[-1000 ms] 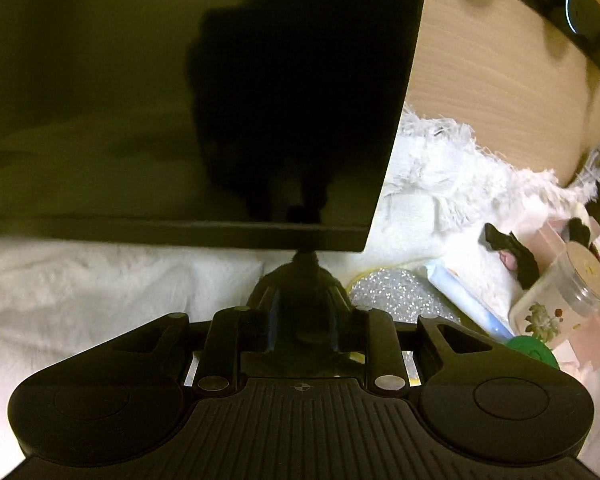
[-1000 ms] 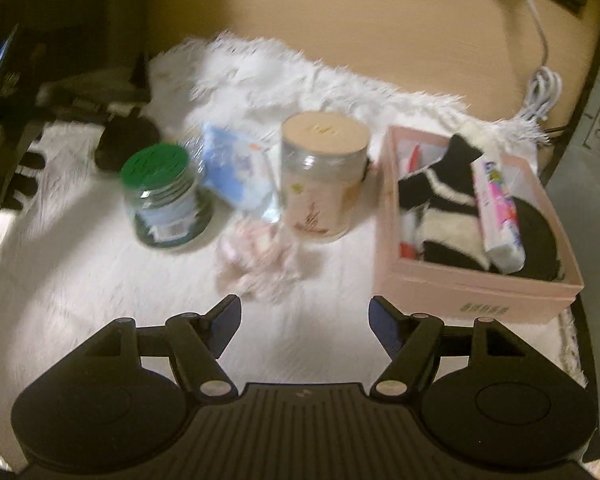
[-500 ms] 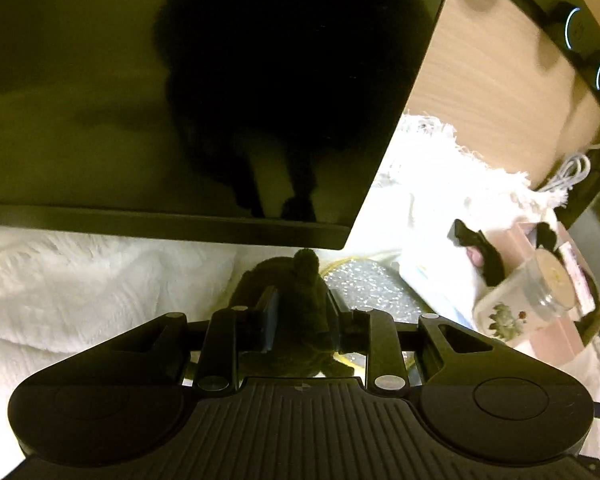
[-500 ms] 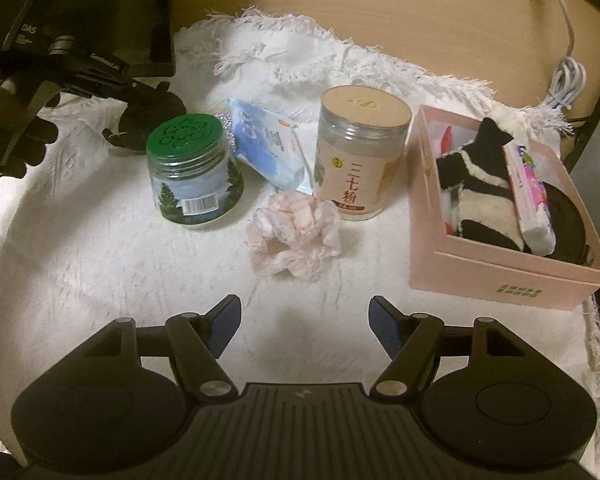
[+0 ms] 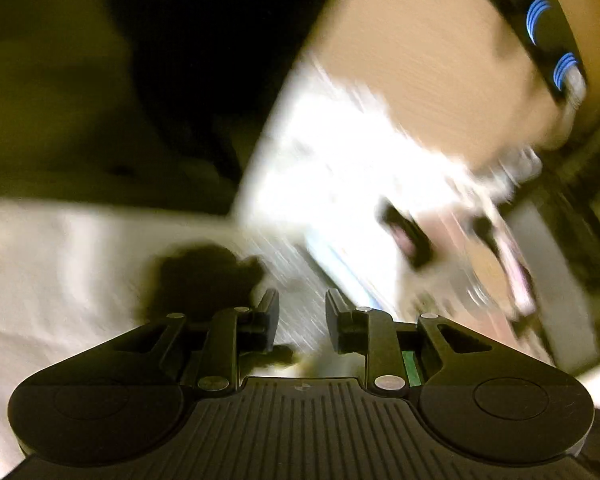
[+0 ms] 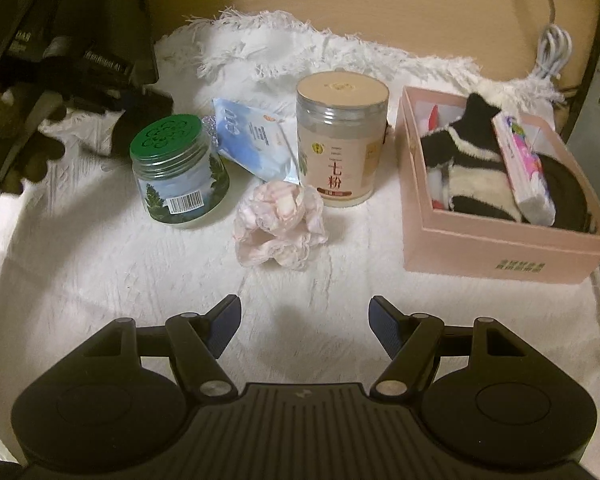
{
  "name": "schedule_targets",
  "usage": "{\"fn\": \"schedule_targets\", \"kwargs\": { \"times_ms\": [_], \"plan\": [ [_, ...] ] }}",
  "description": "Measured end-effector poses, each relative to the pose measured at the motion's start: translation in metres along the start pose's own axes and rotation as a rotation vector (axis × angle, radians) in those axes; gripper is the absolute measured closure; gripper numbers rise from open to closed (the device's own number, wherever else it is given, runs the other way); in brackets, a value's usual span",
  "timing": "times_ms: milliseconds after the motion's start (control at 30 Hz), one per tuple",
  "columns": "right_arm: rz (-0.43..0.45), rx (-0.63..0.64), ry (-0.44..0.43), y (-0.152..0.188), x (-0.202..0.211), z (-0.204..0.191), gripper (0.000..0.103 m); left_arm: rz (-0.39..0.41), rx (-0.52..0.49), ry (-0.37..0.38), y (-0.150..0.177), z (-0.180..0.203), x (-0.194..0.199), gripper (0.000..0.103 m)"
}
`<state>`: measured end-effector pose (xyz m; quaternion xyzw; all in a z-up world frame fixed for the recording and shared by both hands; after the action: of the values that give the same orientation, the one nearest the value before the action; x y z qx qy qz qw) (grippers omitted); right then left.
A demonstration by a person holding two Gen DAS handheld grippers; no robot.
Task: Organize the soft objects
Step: 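Grasp dark plush bear with left tool while right tool grasps pink lace scrunchie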
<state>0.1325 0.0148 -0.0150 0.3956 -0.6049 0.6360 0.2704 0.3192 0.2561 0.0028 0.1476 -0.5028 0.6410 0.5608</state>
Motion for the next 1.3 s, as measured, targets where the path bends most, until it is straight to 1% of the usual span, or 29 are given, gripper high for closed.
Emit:
{"fn": "schedule_targets", "kwargs": {
  "times_ms": [33, 67, 133, 167, 233, 300, 400, 467, 500, 533, 600, 633, 667, 700, 733, 767, 800, 833, 867, 900, 933, 967, 1000, 1033, 1067, 1100, 1167, 1200, 1300],
  "plan": [
    [-0.002, -0.008, -0.001, 0.0, -0.001, 0.001, 0.032, -0.02, -0.04, -0.014, 0.006, 0.004, -0.006, 0.076],
    [0.0, -0.012, 0.005, 0.0, -0.003, 0.003, 0.032, -0.005, -0.097, -0.062, 0.012, 0.008, -0.009, 0.076],
    [0.015, -0.004, 0.033, -0.002, -0.004, 0.004, 0.032, 0.07, -0.162, -0.14, 0.016, 0.01, -0.008, 0.079],
    [0.027, 0.008, 0.049, -0.004, -0.005, 0.004, 0.032, 0.111, -0.172, -0.162, 0.017, 0.01, -0.006, 0.079],
    [0.053, 0.046, 0.086, -0.01, -0.007, 0.004, 0.032, 0.183, -0.166, -0.178, 0.017, 0.009, 0.001, 0.079],
    [0.078, 0.089, 0.114, -0.017, -0.011, 0.001, 0.032, 0.234, -0.178, -0.192, 0.018, 0.008, 0.008, 0.078],
    [0.1, 0.139, 0.106, -0.026, -0.019, -0.009, 0.031, 0.314, -0.215, -0.195, 0.015, 0.012, 0.021, 0.078],
    [0.099, 0.168, 0.094, -0.029, -0.025, -0.018, 0.031, 0.373, -0.21, -0.186, 0.018, 0.015, 0.041, 0.077],
    [0.098, 0.177, 0.091, -0.03, -0.027, -0.021, 0.031, 0.405, -0.197, -0.191, 0.02, 0.016, 0.053, 0.074],
    [0.096, 0.18, 0.09, -0.031, -0.03, -0.023, 0.031, 0.437, -0.19, -0.215, 0.022, 0.015, 0.064, 0.074],
    [0.094, 0.172, 0.085, -0.032, -0.033, -0.026, 0.031, 0.47, -0.191, -0.336, 0.026, 0.013, 0.078, 0.075],
    [0.094, 0.165, 0.083, -0.033, -0.035, -0.027, 0.031, 0.46, -0.185, -0.384, 0.027, 0.008, 0.08, 0.075],
    [0.094, 0.16, 0.079, -0.033, -0.038, -0.027, 0.031, 0.424, -0.167, -0.396, 0.027, 0.001, 0.076, 0.075],
    [0.091, 0.161, 0.077, -0.034, -0.04, -0.028, 0.031, 0.384, -0.146, -0.374, 0.026, -0.005, 0.07, 0.075],
    [0.088, 0.168, 0.08, -0.035, -0.044, -0.03, 0.031, 0.326, -0.113, -0.338, 0.026, -0.012, 0.059, 0.073],
    [0.087, 0.18, 0.085, -0.035, -0.047, -0.032, 0.031, 0.295, -0.089, -0.303, 0.027, -0.017, 0.052, 0.069],
    [0.089, 0.192, 0.09, -0.036, -0.05, -0.033, 0.031, 0.313, -0.08, -0.271, 0.026, -0.018, 0.05, 0.063],
    [0.093, 0.2, 0.096, -0.036, -0.051, -0.035, 0.03, 0.322, -0.08, -0.27, 0.023, -0.018, 0.048, 0.06],
    [0.097, 0.207, 0.101, -0.037, -0.052, -0.036, 0.03, 0.314, -0.081, -0.282, 0.019, -0.02, 0.045, 0.057],
    [0.097, 0.213, 0.099, -0.036, -0.053, -0.038, 0.03, 0.313, -0.077, -0.291, 0.015, -0.023, 0.041, 0.056],
    [0.095, 0.219, 0.093, -0.036, -0.053, -0.039, 0.03, 0.311, -0.061, -0.296, 0.012, -0.026, 0.039, 0.056],
    [0.092, 0.224, 0.085, -0.036, -0.053, -0.04, 0.03, 0.313, -0.037, -0.293, 0.007, -0.03, 0.037, 0.052],
    [0.088, 0.226, 0.078, -0.035, -0.053, -0.041, 0.03, 0.308, -0.021, -0.291, 0.004, -0.031, 0.034, 0.048],
    [0.087, 0.227, 0.075, -0.035, -0.053, -0.041, 0.03, 0.292, -0.012, -0.293, 0.001, -0.034, 0.031, 0.047],
    [0.087, 0.225, 0.076, -0.035, -0.052, -0.04, 0.03, 0.276, -0.004, -0.3, -0.001, -0.037, 0.028, 0.042],
    [0.09, 0.224, 0.082, -0.036, -0.051, -0.039, 0.03, 0.259, 0.014, -0.292, -0.004, -0.041, 0.026, 0.038],
    [0.11, 0.223, 0.096, -0.037, -0.046, -0.037, 0.03, 0.219, 0.065, -0.26, -0.005, -0.048, 0.022, 0.037],
    [0.12, 0.224, 0.099, -0.038, -0.044, -0.035, 0.03, 0.204, 0.08, -0.246, -0.004, -0.049, 0.022, 0.038],
    [0.13, 0.238, 0.1, -0.04, -0.043, -0.033, 0.03, 0.186, 0.024, -0.235, 0.002, -0.042, 0.02, 0.036]
  ]
}}
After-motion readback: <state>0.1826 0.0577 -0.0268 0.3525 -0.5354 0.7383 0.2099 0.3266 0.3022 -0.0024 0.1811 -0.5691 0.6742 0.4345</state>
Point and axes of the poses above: each gripper's, at about its wrist camera, not at the fingertips, and x roughly against the way its jaws point, z to its right, y to its underside, the point moved 8 cm from there along -x, roughly the way its jaws point, and after that the axes turned 5 degrees about -z, right-handed, at the moved point
